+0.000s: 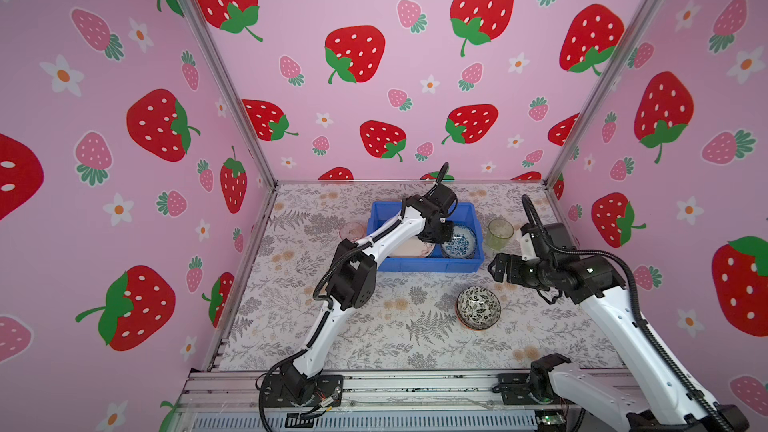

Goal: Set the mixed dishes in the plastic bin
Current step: 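Lower the blue-floral bowl into the bin with the left gripper while the right withdraws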

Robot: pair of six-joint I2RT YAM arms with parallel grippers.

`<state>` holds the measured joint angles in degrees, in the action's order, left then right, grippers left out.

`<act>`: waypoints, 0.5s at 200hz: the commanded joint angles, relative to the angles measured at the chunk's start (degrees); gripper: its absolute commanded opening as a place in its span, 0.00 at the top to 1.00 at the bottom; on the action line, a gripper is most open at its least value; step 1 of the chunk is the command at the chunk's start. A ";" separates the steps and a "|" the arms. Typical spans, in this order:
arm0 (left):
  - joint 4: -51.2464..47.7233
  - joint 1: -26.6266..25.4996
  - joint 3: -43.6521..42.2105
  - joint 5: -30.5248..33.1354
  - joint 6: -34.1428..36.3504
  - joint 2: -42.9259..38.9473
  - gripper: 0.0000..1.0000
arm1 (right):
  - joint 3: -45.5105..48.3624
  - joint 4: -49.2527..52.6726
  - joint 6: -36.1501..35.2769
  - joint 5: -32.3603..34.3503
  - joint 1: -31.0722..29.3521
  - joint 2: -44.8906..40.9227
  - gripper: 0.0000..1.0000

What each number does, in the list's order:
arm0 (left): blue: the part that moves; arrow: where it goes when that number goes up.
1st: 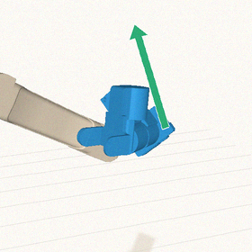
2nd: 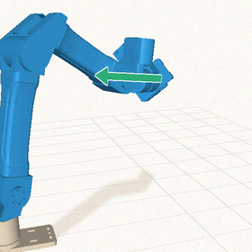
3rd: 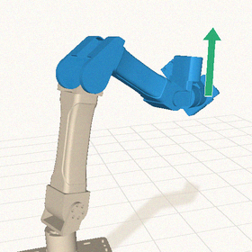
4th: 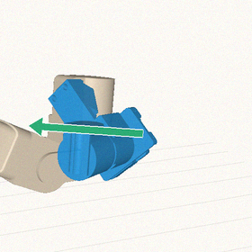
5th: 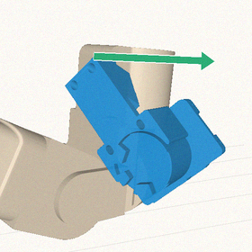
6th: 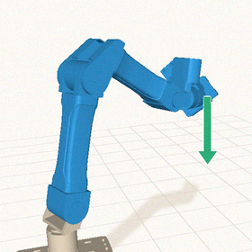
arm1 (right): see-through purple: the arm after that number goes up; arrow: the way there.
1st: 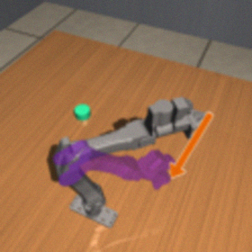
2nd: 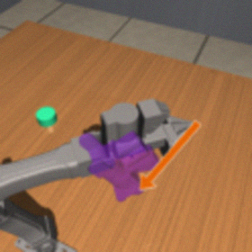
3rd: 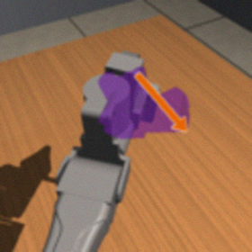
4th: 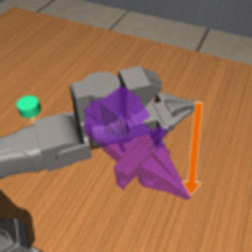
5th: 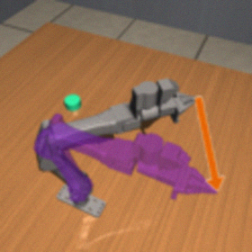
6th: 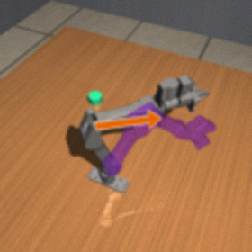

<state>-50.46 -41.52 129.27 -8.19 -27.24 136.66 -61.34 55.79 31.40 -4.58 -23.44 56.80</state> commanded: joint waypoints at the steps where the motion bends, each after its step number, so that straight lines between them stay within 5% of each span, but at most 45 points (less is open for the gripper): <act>1: 0.63 0.04 3.14 -2.05 -0.62 0.22 0.95 | 0.62 -0.45 -0.81 -0.34 0.41 -0.28 0.03; 100: 0.70 0.03 2.79 -3.11 -0.70 -0.12 0.73 | 1.22 -1.08 -1.08 -1.05 0.77 0.10 0.03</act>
<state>-50.22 -41.41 129.38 -9.91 -27.44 137.21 -60.88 55.02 31.20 -5.19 -23.07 56.88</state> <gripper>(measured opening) 0.242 0.975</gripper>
